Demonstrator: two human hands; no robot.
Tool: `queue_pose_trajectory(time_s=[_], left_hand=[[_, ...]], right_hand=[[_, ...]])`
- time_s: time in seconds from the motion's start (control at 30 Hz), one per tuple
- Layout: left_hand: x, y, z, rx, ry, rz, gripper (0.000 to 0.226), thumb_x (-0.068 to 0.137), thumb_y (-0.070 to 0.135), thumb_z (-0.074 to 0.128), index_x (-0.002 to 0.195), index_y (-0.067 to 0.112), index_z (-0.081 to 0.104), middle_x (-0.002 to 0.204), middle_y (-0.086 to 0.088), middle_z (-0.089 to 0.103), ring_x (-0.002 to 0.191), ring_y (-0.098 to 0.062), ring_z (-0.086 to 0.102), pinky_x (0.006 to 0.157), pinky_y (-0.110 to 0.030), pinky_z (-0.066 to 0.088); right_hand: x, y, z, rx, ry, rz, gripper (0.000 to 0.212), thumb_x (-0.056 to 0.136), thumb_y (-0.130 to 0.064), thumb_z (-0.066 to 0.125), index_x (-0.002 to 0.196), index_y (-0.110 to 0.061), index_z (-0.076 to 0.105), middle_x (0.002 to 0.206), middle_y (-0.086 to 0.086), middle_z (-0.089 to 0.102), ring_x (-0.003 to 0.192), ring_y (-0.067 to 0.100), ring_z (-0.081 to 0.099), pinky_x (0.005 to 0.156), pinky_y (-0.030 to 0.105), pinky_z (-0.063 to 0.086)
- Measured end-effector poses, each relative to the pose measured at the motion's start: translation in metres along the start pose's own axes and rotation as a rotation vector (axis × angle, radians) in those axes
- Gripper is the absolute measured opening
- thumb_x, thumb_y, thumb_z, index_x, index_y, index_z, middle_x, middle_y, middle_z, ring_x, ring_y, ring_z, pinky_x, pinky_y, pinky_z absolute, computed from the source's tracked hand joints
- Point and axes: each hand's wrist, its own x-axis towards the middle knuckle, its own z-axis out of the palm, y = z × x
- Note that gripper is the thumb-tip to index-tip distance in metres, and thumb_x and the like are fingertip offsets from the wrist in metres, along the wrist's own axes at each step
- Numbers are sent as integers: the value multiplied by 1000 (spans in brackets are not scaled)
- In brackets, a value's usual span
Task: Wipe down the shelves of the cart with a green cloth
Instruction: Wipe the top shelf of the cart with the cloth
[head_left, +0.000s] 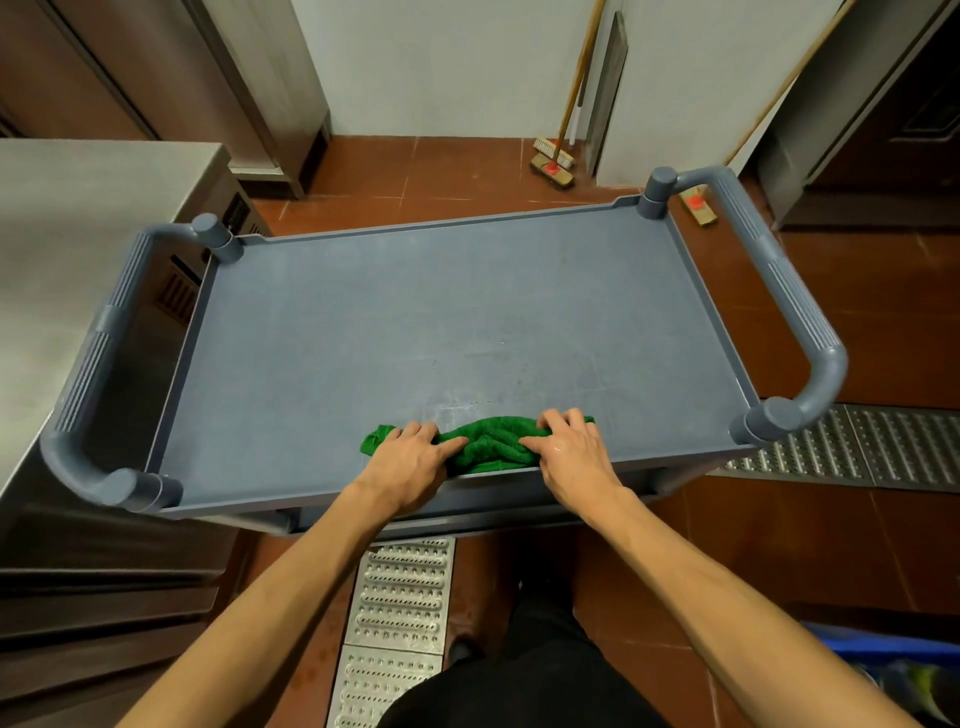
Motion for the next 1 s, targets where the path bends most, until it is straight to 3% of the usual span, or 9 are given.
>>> queue_pose_trajectory(time_s=[0.17,0.27,0.37,0.53,0.6,0.67,0.77,0.93,1.0], left_hand=[[-7,2,1,4,10,22,52,99,34,38,151,30,32,123,-14,52,109,-34,50,92,-42,41],[-16,4,0,-13,42,32,54,98,32,41,152,30,30,123,-14,51,109,-34,50,92,-42,41],[-26,2,0,-139,139,26,56,95,27,47,150,28,35,117,-13,54,104,-33,52,90,-42,44],[-47,-6,1,-440,261,-66,56,92,24,50,146,26,37,117,-11,56,106,-31,52,92,-42,46],[-58,-7,1,-568,316,-99,53,91,28,46,144,25,39,125,-8,59,115,-29,53,98,-41,45],[-70,-5,1,-737,383,-141,48,94,27,45,141,25,45,130,-3,61,118,-22,56,99,-39,46],[-82,2,2,-975,463,-245,36,100,15,47,134,24,55,118,6,66,108,-13,60,92,-28,46],[-95,24,-3,-1538,567,-392,31,100,3,45,113,24,63,107,3,69,98,-8,63,83,-16,49],[-98,32,-3,-1678,581,-473,33,99,4,45,106,28,66,104,3,70,97,-10,64,85,-25,51]], right_hand=[[-9,-8,0,5,34,39,45,84,-1,65,122,-24,68,118,9,55,105,34,47,78,40,37],[-14,-9,4,36,93,69,45,78,4,67,115,-20,72,114,10,57,101,36,51,75,43,45],[-19,-11,-4,141,142,89,39,85,0,61,117,-20,71,118,6,55,106,31,47,75,45,52],[-20,-25,-26,409,250,119,42,87,4,53,113,-21,73,119,-1,54,107,21,43,91,28,43],[-21,-34,-34,548,265,145,43,85,4,54,111,-24,74,114,-4,56,103,17,48,90,22,40],[-25,-45,-43,700,284,211,39,84,0,58,108,-27,74,110,-8,60,95,13,56,85,22,47],[-31,-61,-48,889,294,327,31,84,-9,65,107,-28,74,105,-9,70,92,8,64,86,19,51],[-40,-88,-40,1036,265,387,28,88,-14,64,112,-27,72,103,-6,73,98,11,66,88,25,52],[-49,-98,-33,1029,237,378,30,89,-11,62,116,-22,70,106,-4,73,99,9,66,89,23,51]])
